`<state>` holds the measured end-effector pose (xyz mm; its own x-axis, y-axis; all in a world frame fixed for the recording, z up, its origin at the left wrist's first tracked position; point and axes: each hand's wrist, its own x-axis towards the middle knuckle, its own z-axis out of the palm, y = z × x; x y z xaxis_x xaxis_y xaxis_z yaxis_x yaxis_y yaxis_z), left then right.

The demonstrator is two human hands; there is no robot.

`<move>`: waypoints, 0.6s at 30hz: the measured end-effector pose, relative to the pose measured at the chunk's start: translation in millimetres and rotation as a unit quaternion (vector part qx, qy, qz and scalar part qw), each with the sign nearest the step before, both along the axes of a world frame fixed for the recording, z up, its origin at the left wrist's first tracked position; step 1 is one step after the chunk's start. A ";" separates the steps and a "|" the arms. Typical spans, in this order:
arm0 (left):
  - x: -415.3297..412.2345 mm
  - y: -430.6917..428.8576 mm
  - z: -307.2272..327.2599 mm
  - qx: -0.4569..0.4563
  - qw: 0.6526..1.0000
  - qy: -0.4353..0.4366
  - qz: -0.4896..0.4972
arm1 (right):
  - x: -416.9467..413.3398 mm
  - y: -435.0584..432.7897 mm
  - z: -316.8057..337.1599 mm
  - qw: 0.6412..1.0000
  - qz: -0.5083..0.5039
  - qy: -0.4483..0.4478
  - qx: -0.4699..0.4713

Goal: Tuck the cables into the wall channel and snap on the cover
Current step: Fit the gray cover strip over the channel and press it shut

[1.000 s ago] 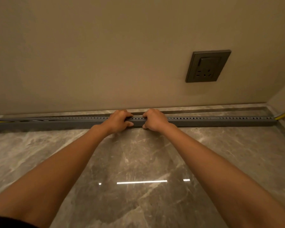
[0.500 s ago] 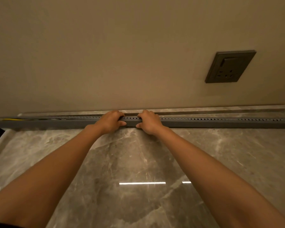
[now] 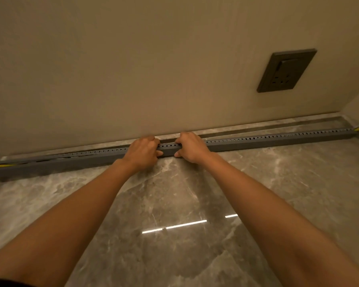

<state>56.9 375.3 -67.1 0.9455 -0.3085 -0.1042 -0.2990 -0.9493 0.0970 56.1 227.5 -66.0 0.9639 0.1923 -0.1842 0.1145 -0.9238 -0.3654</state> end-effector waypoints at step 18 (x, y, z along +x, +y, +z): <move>0.9 121.2 12.0 -0.131 0.978 0.128 0.097 | -3.0 83.2 9.3 0.997 0.004 0.068 0.045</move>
<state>57.8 496.5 -55.1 0.9422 -0.1742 -0.2861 -0.0507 -0.9184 0.3924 53.1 310.7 -56.7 0.9297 0.2220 -0.2940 0.0664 -0.8859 -0.4591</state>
